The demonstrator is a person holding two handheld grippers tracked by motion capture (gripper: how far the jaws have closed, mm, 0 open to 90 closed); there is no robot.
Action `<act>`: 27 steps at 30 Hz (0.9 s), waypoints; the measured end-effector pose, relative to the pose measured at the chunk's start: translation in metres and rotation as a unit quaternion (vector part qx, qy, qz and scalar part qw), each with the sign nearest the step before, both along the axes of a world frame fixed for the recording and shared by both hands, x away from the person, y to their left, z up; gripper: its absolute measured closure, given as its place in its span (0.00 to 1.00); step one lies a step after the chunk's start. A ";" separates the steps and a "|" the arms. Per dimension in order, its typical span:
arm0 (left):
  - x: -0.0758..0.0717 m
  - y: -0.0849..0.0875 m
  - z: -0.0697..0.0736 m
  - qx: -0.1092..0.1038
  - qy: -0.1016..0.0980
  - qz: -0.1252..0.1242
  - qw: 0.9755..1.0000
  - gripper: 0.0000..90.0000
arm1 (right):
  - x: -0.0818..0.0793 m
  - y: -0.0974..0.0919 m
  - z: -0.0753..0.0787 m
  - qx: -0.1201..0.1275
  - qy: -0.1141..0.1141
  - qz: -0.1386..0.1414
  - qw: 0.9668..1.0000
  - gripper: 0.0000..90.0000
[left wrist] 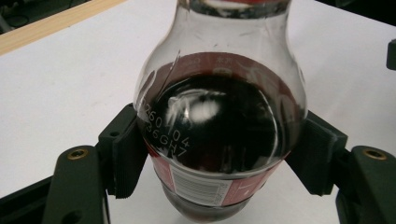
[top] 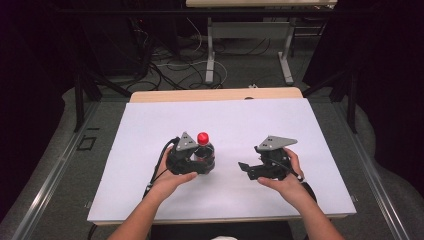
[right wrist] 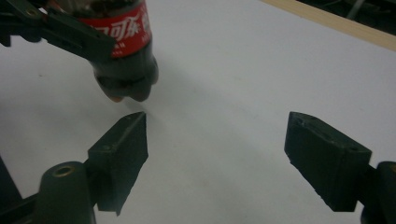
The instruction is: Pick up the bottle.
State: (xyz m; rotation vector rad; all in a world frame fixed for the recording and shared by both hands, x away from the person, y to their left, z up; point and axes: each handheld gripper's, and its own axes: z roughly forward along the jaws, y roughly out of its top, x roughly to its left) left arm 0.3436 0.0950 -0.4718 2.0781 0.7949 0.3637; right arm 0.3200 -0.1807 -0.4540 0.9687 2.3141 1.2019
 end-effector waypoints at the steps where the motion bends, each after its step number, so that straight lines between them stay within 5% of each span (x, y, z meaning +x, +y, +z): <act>1: -0.004 -0.001 0.000 -0.002 0.000 -0.002 1.000 0.33 | 0.000 0.003 0.003 0.003 0.003 0.004 1.000 0.26; 27: -0.007 -0.023 -0.018 0.000 0.013 -0.019 1.000 0.33 | 0.021 0.039 0.056 0.017 0.009 0.063 0.998 0.46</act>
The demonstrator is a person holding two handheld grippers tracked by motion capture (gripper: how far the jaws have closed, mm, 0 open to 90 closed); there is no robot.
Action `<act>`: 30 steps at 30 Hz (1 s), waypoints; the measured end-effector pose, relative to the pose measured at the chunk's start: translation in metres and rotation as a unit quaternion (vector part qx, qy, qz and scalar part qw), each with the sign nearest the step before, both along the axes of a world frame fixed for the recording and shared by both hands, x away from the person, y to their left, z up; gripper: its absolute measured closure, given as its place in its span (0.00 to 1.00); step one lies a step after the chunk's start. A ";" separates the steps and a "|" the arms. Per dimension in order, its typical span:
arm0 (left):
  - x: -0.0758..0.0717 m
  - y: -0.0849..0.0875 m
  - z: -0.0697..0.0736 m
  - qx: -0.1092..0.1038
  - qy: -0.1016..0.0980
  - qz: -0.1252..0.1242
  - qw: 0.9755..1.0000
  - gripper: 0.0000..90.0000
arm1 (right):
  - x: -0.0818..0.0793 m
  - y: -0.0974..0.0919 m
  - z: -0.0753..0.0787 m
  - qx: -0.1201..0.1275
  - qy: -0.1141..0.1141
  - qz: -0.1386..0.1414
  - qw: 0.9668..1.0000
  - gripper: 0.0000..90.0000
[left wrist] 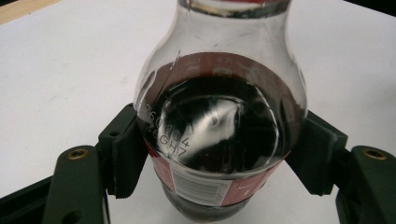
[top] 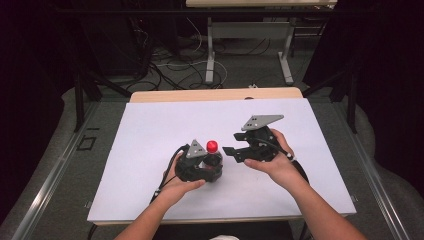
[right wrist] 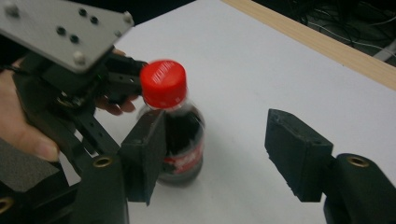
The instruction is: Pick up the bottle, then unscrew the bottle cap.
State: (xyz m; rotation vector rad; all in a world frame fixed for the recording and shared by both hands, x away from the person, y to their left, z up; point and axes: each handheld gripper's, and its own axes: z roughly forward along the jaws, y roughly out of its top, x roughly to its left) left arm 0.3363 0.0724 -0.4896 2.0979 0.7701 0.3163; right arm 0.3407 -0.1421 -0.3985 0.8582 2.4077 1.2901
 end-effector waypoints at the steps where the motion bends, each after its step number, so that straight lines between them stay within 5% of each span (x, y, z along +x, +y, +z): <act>1: 0.000 -0.002 0.000 0.002 0.001 -0.004 1.000 0.33 | 0.000 0.003 0.001 0.000 0.001 -0.001 1.000 0.48; 17: -0.005 -0.010 0.000 -0.004 -0.006 -0.012 1.000 0.33 | -0.001 0.036 -0.005 0.008 0.009 0.001 1.000 0.60; 30: -0.008 -0.011 0.001 -0.003 -0.007 -0.014 1.000 0.33 | 0.001 0.043 -0.014 0.009 0.011 -0.008 1.000 0.67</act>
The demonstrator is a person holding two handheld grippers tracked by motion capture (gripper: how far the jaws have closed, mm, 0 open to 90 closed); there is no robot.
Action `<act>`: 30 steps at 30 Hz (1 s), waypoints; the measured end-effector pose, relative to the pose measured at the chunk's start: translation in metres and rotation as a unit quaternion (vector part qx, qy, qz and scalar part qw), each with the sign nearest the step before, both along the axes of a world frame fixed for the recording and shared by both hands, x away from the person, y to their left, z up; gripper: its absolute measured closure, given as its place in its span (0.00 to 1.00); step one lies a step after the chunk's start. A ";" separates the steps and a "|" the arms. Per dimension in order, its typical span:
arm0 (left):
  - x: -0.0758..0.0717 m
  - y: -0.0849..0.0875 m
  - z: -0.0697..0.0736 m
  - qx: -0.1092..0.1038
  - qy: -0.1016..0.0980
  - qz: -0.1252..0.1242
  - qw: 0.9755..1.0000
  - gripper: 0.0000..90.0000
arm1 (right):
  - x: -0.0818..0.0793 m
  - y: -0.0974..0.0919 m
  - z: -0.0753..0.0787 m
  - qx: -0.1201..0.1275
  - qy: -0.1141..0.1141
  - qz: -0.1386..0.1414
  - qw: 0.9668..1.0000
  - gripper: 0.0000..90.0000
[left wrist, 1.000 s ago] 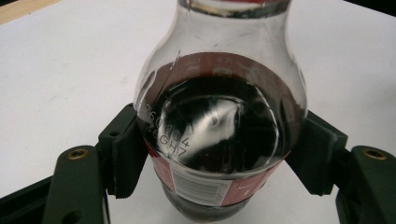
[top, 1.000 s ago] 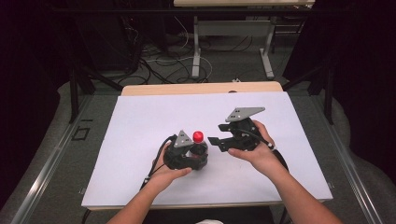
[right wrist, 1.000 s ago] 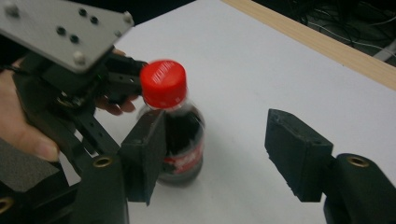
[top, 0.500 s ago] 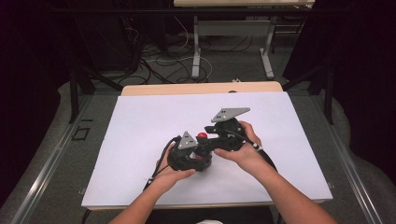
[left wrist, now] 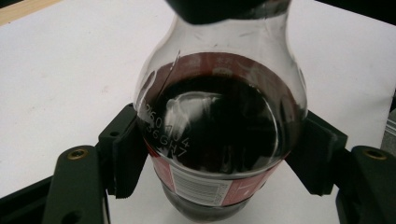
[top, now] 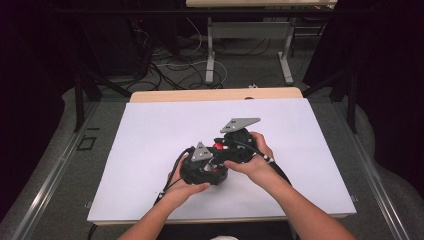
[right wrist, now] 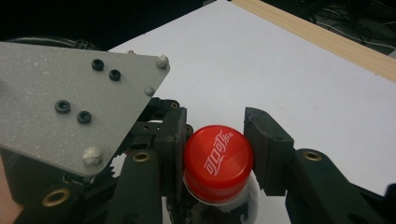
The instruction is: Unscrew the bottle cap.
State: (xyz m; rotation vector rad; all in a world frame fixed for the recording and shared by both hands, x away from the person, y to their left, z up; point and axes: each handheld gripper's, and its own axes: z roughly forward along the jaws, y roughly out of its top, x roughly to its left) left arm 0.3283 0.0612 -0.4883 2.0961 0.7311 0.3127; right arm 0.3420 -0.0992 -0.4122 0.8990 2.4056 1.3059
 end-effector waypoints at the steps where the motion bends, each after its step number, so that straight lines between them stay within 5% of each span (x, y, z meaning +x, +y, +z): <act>1: -0.001 0.000 0.000 0.000 0.008 0.000 1.000 0.33 | 0.000 -0.001 0.000 -0.005 0.003 0.004 1.000 0.67; 8: 0.000 0.002 0.001 0.006 0.004 -0.009 1.000 0.33 | 0.004 -0.004 -0.001 0.008 0.003 0.027 1.000 0.68; 15: -0.001 0.003 0.002 0.008 0.003 -0.015 1.000 0.34 | 0.013 -0.009 -0.001 0.006 0.006 0.093 0.996 0.68; 21: -0.002 0.002 0.001 0.001 0.002 -0.022 1.000 0.34 | 0.021 -0.014 0.002 0.000 0.013 0.150 0.989 0.68; 23: -0.004 0.001 0.001 -0.005 0.007 -0.032 0.999 0.33 | 0.025 -0.016 0.004 -0.014 0.009 0.196 0.981 0.68; 26: -0.003 0.001 0.002 -0.005 0.005 -0.032 0.999 0.33 | 0.029 -0.018 0.005 -0.010 -0.002 0.227 0.974 0.68; 27: -0.003 0.001 0.003 -0.006 0.000 -0.028 1.000 0.33 | 0.029 -0.018 0.005 -0.010 -0.003 0.227 0.974 0.67; 30: -0.002 0.003 0.004 -0.006 -0.002 -0.021 1.000 0.33 | 0.022 -0.016 0.007 0.003 0.006 0.183 0.983 0.57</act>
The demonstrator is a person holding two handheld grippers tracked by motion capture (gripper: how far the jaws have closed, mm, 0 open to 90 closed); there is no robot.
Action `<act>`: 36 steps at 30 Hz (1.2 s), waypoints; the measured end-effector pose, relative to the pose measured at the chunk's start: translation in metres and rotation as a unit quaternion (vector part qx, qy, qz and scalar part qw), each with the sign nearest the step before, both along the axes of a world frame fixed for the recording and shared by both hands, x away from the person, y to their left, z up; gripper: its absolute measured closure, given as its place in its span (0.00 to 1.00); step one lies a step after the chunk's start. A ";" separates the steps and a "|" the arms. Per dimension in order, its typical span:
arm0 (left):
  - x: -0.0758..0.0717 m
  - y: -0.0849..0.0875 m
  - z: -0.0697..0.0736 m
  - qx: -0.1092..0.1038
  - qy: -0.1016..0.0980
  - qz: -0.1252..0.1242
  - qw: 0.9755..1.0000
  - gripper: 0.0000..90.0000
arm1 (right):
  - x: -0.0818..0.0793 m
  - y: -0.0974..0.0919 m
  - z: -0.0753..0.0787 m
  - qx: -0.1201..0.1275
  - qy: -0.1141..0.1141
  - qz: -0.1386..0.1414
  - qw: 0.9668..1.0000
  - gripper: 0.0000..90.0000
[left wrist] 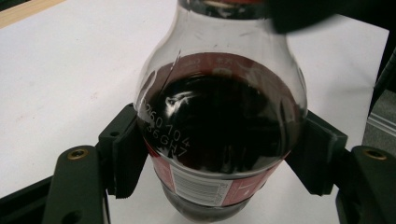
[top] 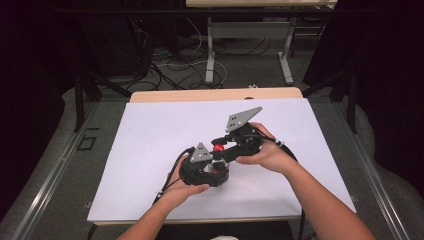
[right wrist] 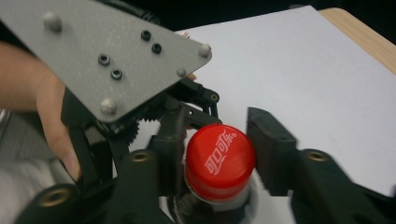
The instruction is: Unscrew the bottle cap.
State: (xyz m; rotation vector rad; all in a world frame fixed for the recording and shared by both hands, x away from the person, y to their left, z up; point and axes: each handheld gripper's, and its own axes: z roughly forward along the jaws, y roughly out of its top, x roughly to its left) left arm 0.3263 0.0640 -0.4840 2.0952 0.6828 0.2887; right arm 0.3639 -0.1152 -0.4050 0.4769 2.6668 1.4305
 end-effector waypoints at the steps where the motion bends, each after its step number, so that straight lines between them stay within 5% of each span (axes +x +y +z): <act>1: 0.000 0.000 0.000 0.000 0.001 0.003 1.000 0.33 | -0.004 0.001 0.001 0.000 -0.005 -0.021 1.000 0.56; 6: 0.001 0.003 0.000 0.004 0.008 0.010 1.000 0.33 | -0.018 0.009 -0.001 -0.007 -0.014 -0.119 0.993 0.58; 9: 0.002 0.003 0.000 0.001 0.004 0.015 1.000 0.33 | -0.022 0.012 -0.002 -0.016 -0.031 -0.131 0.991 0.66; 14: 0.002 0.004 -0.001 -0.004 0.007 0.008 1.000 0.33 | -0.015 0.009 -0.001 -0.008 -0.020 -0.091 0.996 0.68; 16: 0.001 0.005 0.000 -0.010 0.008 0.001 1.000 0.33 | -0.004 0.003 0.000 -0.006 -0.017 -0.019 1.000 0.68; 20: 0.000 0.004 0.001 -0.007 0.007 0.004 1.000 0.33 | 0.009 -0.004 -0.001 0.011 -0.019 0.053 0.998 0.68; 23: 0.000 0.004 0.001 -0.007 0.008 0.007 1.000 0.33 | 0.007 -0.003 -0.001 0.010 -0.006 0.027 1.000 0.66; 27: 0.001 0.004 0.002 0.000 0.005 0.018 1.000 0.33 | -0.009 0.006 -0.002 0.010 -0.009 -0.061 0.998 0.57; 28: 0.001 0.004 0.002 0.000 0.005 0.018 1.000 0.33 | -0.009 0.006 -0.002 0.010 -0.009 -0.061 0.998 0.57; 29: 0.001 0.004 0.001 0.000 0.003 0.019 1.000 0.33 | -0.017 0.011 -0.002 0.015 -0.017 -0.104 0.994 0.58; 32: 0.001 0.004 0.002 0.006 0.003 0.017 1.000 0.33 | -0.025 0.017 -0.002 0.009 -0.029 -0.153 0.988 0.65; 34: 0.001 0.005 0.001 0.002 0.005 0.018 1.000 0.33 | -0.027 0.018 -0.002 0.000 -0.040 -0.157 0.987 0.67; 36: 0.001 0.006 0.001 0.003 0.004 0.014 1.000 0.33 | -0.024 0.017 -0.002 -0.001 -0.042 -0.132 0.990 0.68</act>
